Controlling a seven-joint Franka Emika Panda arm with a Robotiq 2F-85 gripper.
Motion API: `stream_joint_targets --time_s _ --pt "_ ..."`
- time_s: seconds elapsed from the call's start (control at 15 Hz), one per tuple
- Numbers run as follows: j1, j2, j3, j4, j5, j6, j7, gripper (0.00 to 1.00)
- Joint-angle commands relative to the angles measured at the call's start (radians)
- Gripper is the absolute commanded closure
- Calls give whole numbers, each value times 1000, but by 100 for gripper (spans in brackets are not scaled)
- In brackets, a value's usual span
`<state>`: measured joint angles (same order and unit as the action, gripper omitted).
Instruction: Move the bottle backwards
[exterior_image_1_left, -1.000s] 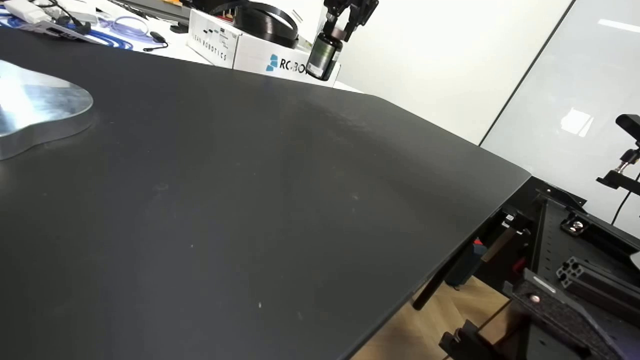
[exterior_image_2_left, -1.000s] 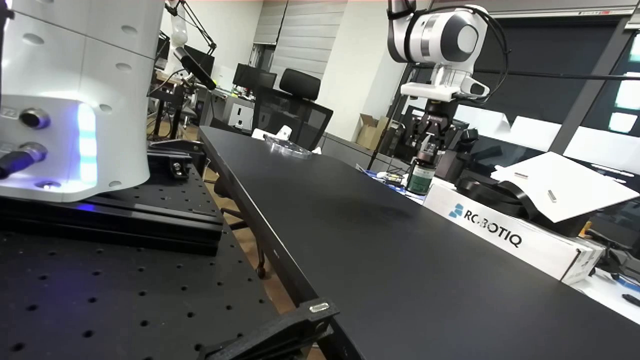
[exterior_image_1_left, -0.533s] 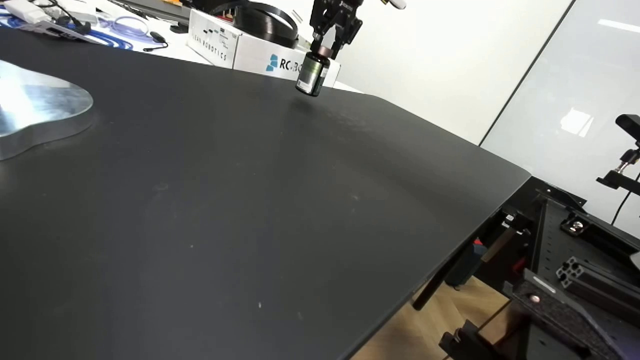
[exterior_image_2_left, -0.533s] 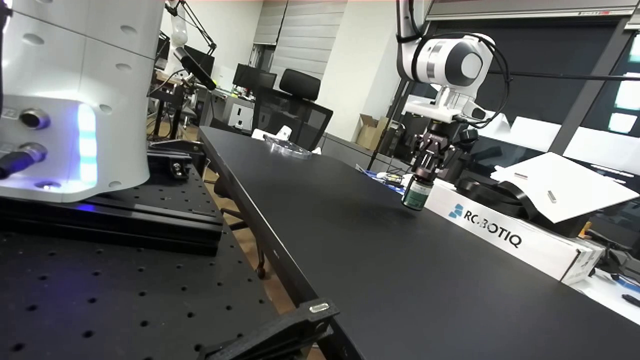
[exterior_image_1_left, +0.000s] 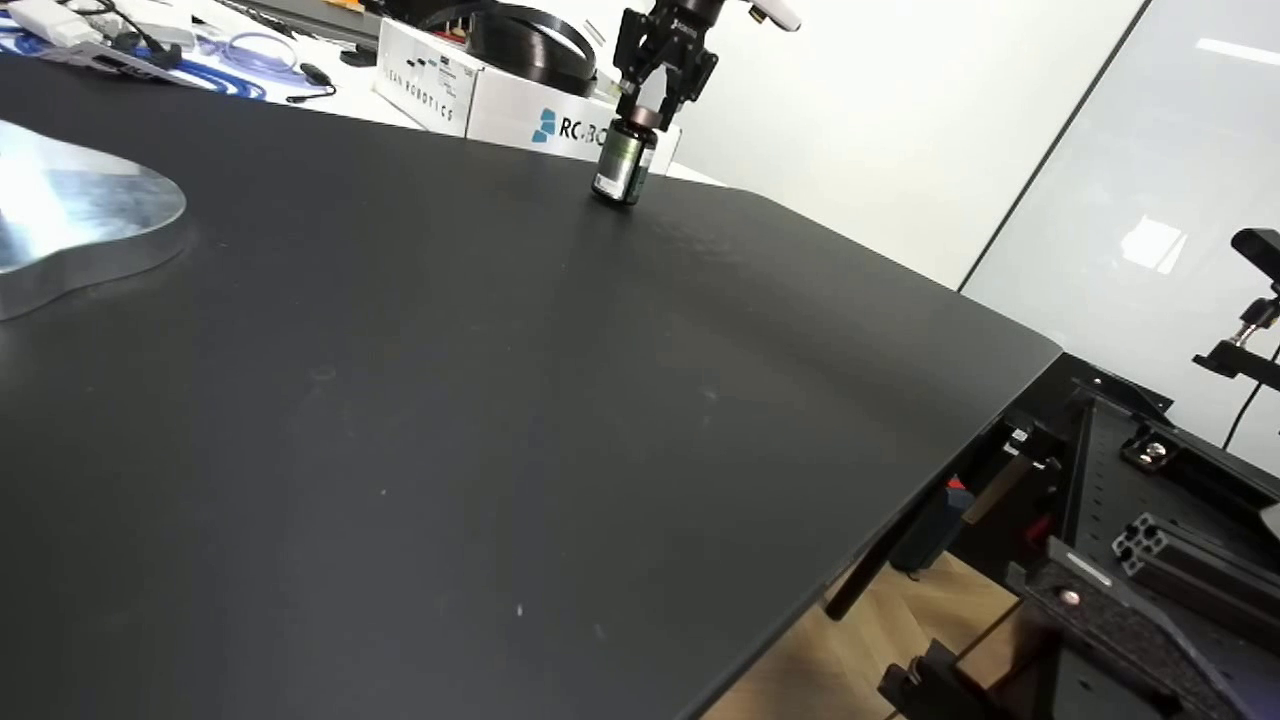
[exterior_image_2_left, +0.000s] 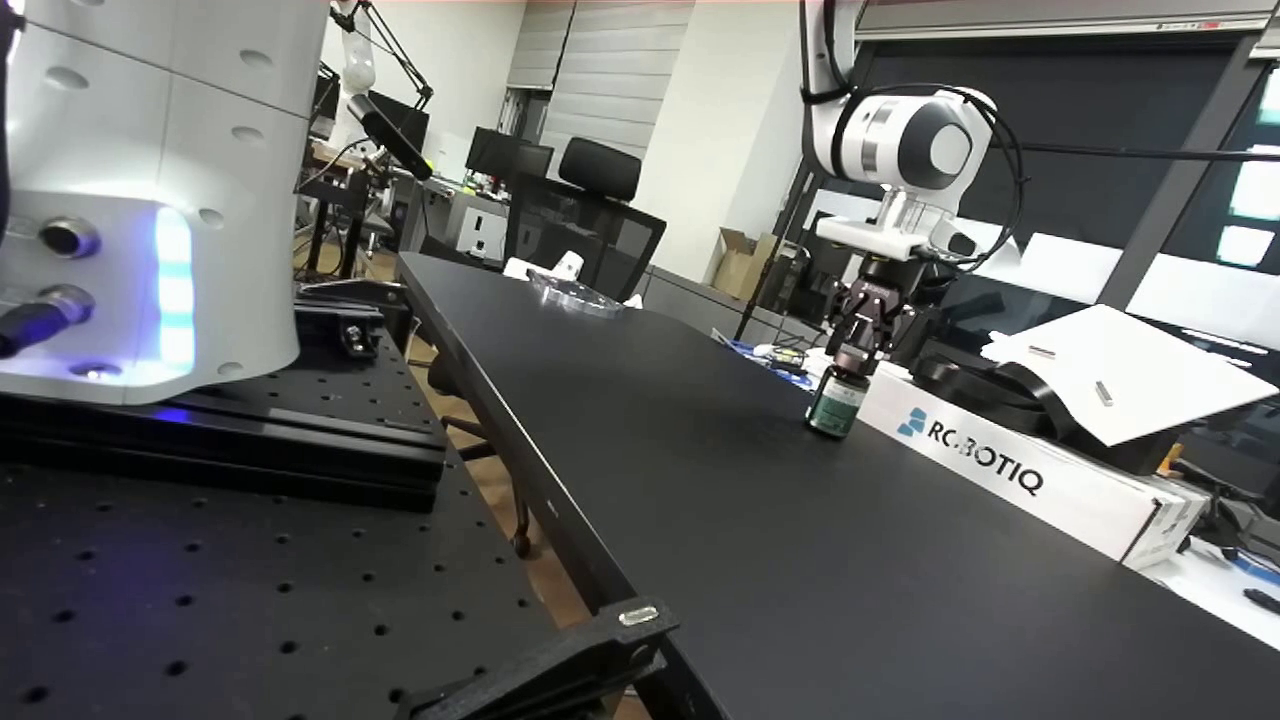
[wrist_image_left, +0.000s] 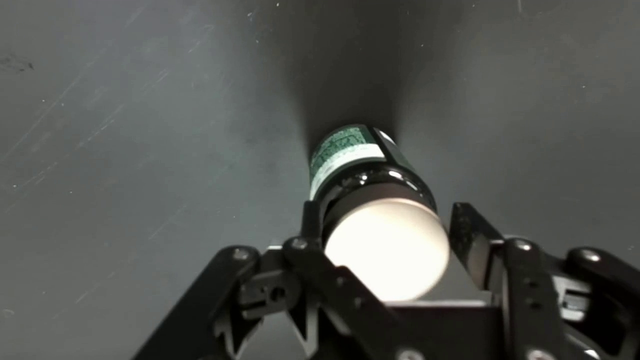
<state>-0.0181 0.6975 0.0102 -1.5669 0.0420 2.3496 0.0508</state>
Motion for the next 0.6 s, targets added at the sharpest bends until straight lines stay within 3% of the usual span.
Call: stream_joint_targets --time_s 0.0,0.47,0.53 --pt "4 -9 1 42 12 -34 5 2" --pt "29 -202 7 -64 -5 -31 -6 0" --pt "26 -126 6 9 0 -14 -3 0"
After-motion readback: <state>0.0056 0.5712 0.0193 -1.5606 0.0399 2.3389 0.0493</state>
